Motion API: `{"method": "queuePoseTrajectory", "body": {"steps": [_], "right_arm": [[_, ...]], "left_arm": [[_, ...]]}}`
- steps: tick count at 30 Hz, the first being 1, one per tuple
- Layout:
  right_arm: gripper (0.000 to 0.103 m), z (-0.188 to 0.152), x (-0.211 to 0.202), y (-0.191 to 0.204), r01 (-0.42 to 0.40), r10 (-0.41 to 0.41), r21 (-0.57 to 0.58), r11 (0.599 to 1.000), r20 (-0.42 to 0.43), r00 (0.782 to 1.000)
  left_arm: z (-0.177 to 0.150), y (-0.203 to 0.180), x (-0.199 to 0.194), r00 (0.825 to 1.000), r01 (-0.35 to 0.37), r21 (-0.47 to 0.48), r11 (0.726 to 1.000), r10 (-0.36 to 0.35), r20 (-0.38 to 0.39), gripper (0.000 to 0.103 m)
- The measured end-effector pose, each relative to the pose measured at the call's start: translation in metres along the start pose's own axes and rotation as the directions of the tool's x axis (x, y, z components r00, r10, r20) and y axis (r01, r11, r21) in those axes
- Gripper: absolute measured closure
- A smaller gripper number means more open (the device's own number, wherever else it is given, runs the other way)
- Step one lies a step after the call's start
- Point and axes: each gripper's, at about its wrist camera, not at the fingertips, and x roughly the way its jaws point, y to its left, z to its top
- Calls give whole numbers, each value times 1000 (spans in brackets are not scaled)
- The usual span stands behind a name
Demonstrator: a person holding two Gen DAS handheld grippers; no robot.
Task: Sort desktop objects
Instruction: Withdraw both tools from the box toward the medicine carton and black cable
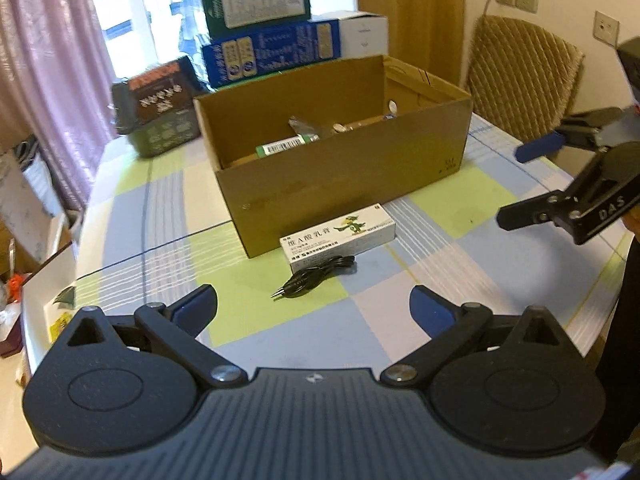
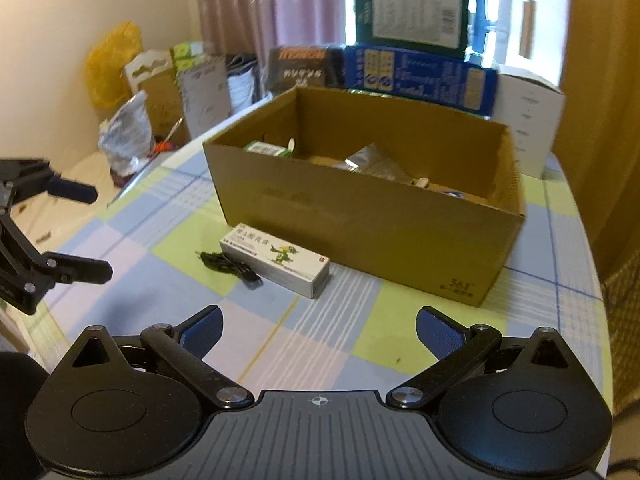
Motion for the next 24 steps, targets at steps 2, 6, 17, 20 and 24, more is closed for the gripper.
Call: {"method": "queuePoseTrajectory", "body": {"steps": [2,6,17,20,24], "right_arm": [[3,2,14,-3,-11,10,-22,1000,-15,1000],[4,7,41,-5,-33,31,-65,997,-34,999],[21,13,104,-9,-89,79,-168,982,-67,995],[25,16,120,-8,-100,87,-186,977,-79,993],[30,21,136,-5,-119,101,-224,967,-89,991]], "left_arm": [[-1,5,14,1000,21,16,1000,-20,-18,3],[-3,14,41,996,57,5,998,-57,-74,9],[-5,30,87,993,87,15,996,-85,-82,9],[-6,33,96,992,89,15,996,-87,-93,9],[-8,37,106,990,98,14,995,-96,-106,9]]}}
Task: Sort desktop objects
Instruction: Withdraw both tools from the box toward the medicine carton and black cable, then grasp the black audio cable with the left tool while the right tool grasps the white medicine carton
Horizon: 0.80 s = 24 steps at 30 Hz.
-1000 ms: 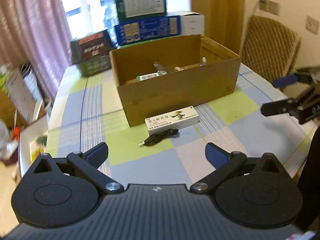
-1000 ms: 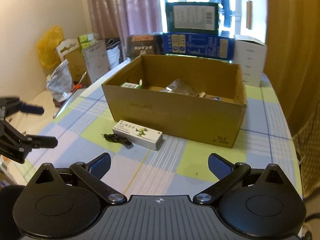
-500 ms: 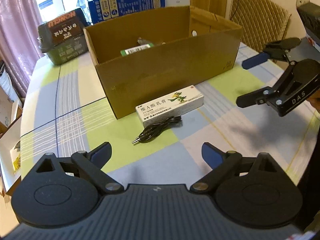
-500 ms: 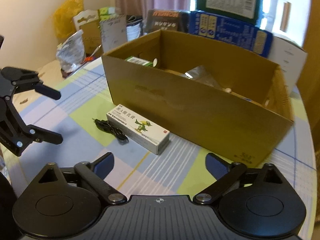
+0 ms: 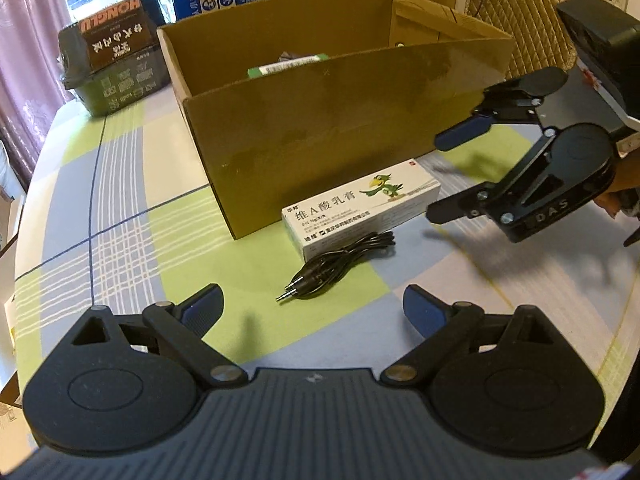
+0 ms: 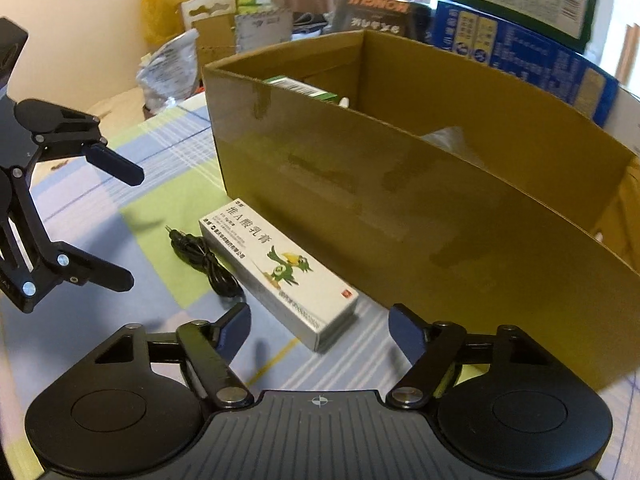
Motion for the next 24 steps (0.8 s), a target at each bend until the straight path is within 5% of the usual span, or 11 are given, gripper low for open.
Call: {"method": "queuePoseTrajectory", "body": {"steps": [12,24], "right_arm": [[46,8,25,0,-60,58,-83,995,-24,998],[62,-7,-1,7,-48,44,-41,998,-83,996]], "left_arm": [[-2,5,16,999,28,-8,1000,-29,-22,9],[12,4,26,997,69,84,994,-67,-27,18]]}}
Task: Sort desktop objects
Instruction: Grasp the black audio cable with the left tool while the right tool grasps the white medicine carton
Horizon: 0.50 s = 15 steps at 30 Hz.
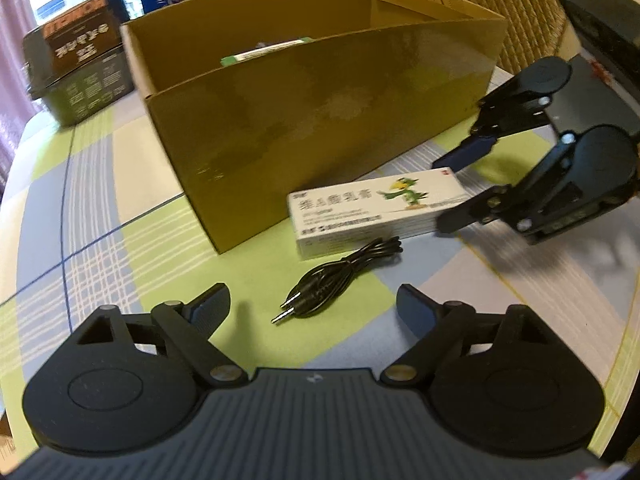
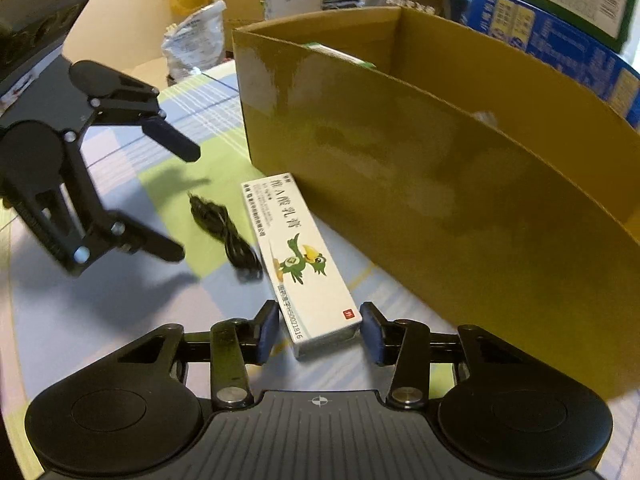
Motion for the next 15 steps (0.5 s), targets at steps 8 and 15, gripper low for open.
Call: {"method": "queuePoseTrajectory", "body": {"steps": [8,15], "right_arm": [[63,-20,-21,4,34,-34,24,999,-37,999],[56,-14,-21,10,38,-37,33,999,-36,999]], "left_arm": [[9,-1,16,997,68,92,993,-65,-35,37],[12,-7,17,996,76,88,993,-71,-55,65]]}}
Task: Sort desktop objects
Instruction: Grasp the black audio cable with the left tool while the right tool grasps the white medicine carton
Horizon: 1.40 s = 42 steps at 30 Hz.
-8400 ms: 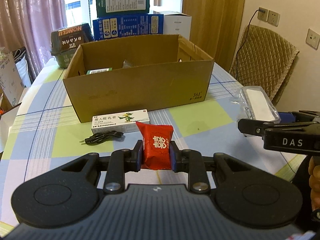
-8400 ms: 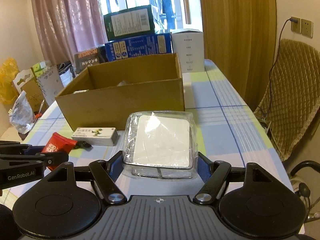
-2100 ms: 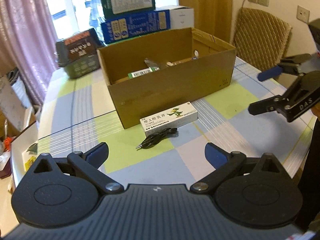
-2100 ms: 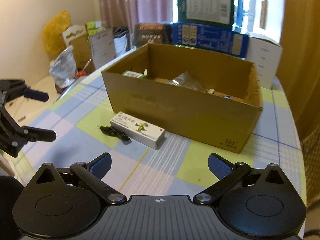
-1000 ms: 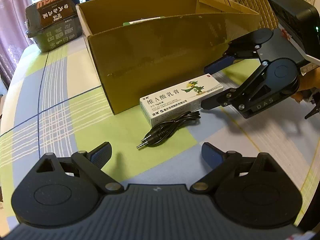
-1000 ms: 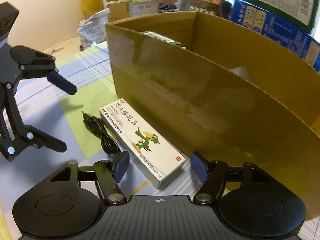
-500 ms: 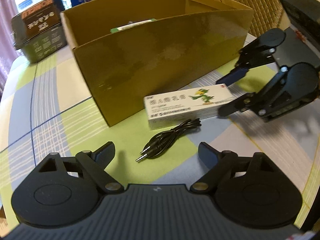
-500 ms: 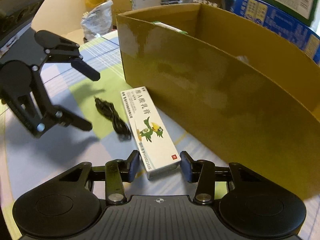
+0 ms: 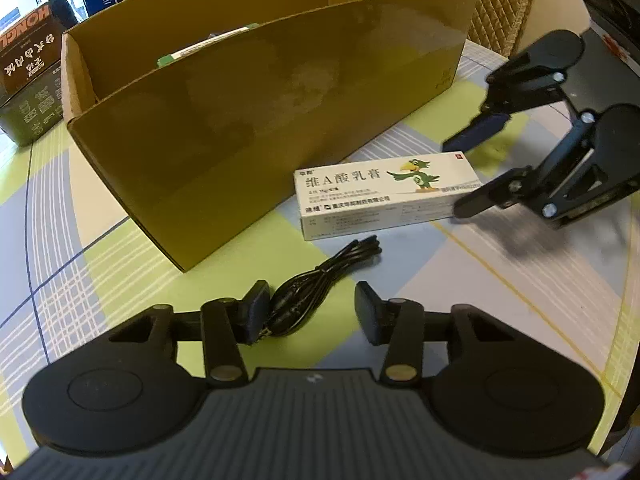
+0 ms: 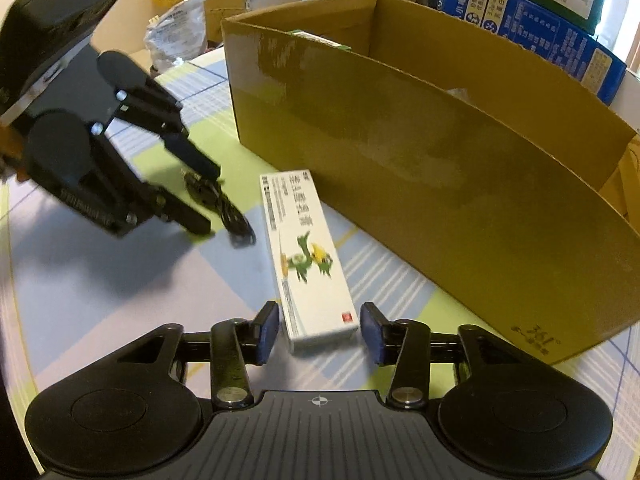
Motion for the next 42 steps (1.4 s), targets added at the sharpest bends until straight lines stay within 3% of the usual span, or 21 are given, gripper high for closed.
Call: {"method": "queuePoseTrajectory", "body": {"steps": [5,7,9,14,22,26,29,33,37,42], "right_arm": [[55,4,10,7,26,-26,1,1000,-35,999],[56,5,9,7,24,-23,38,999,-41,999],[64,2,3,7,24,-20,70,997,-50,999],[67,-19,-18,12,61,-51,156,986,-72,996],[67,-69,-64,17,171,-137,412,895,-110,984],[67,-86,-87,28,160,-128,486,859,-98,987],[64,-97,-101,37,138,-121,494,858,-67,990],[50,-102,-111,44,163,-175,467,869,-18,984],[49,-107,-119,45,169,-199,446,879,21,980],[49,-107,-116,51,160,-196,431,888,41,980]], "left_arm": [[-1,-8,-6,1000,-7,-25,1000,6,-26,84],[-2,-13,-8,999,-3,-37,999,2,-40,85],[-2,-19,-11,998,-2,-37,999,0,-57,85],[-3,-36,-19,995,4,-51,999,-9,-98,85],[-10,-74,-29,992,17,-173,985,-38,-120,85],[-15,-94,-32,994,44,-242,969,-68,-88,85],[-21,-112,-40,996,40,-257,966,-57,-62,81],[-29,-126,-56,1000,14,-263,965,-16,-4,77],[-26,-138,-59,998,-40,-179,983,49,44,70],[-20,-140,-47,998,-40,-108,993,44,37,68]]}}
